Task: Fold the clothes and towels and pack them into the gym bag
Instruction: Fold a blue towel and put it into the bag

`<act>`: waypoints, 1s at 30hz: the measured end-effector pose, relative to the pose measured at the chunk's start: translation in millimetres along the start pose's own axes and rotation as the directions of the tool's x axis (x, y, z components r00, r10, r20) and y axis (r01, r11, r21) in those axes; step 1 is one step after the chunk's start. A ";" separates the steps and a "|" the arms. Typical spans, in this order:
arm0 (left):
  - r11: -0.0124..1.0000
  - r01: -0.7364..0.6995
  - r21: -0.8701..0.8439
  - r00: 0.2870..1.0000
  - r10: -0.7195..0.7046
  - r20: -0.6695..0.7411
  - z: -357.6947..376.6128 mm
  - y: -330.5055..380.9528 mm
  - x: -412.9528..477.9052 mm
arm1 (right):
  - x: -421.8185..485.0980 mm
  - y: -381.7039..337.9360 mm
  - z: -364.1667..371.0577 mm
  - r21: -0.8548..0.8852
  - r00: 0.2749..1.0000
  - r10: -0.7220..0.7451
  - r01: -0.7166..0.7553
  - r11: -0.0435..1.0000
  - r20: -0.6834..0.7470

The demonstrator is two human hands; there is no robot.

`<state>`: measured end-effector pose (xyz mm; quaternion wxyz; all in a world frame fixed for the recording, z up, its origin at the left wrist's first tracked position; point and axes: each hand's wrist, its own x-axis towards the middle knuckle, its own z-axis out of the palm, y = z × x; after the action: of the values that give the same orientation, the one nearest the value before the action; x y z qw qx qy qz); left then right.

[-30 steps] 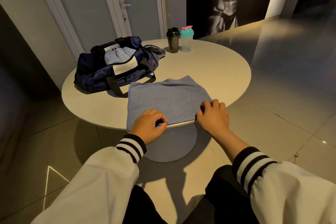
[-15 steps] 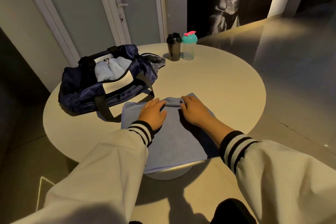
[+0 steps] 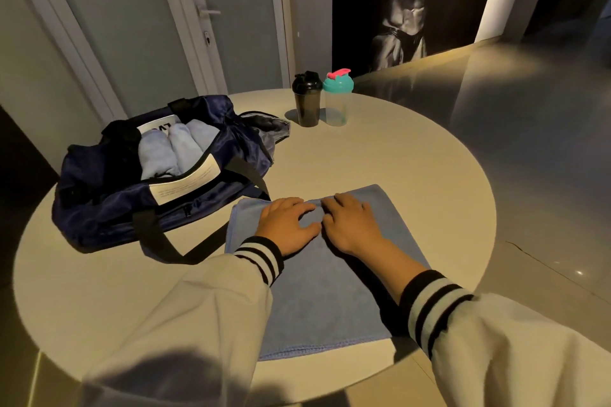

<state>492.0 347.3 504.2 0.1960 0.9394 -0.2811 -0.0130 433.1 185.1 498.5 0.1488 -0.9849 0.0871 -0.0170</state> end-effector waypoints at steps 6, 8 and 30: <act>0.996 0.085 -0.038 0.973 -0.091 -0.214 -7.3 -23.7 -5.7 | 1.7 1.9 -2.2 0.029 0.995 0.027 -0.029 0.999 0.091; 0.997 0.075 0.013 0.985 -0.072 -0.158 -5.6 -26.0 -6.2 | 4.2 1.8 -2.2 0.039 0.993 0.042 -0.047 0.998 0.114; 0.963 0.047 0.264 0.999 -0.042 -0.023 7.3 55.3 -135.2 | -151.5 21.0 -11.9 0.092 0.988 0.081 -0.069 0.993 -0.129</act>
<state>348.3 374.4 506.7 0.0708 0.9633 -0.2575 0.0282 279.8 188.6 502.5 0.1860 -0.9702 0.1328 -0.0804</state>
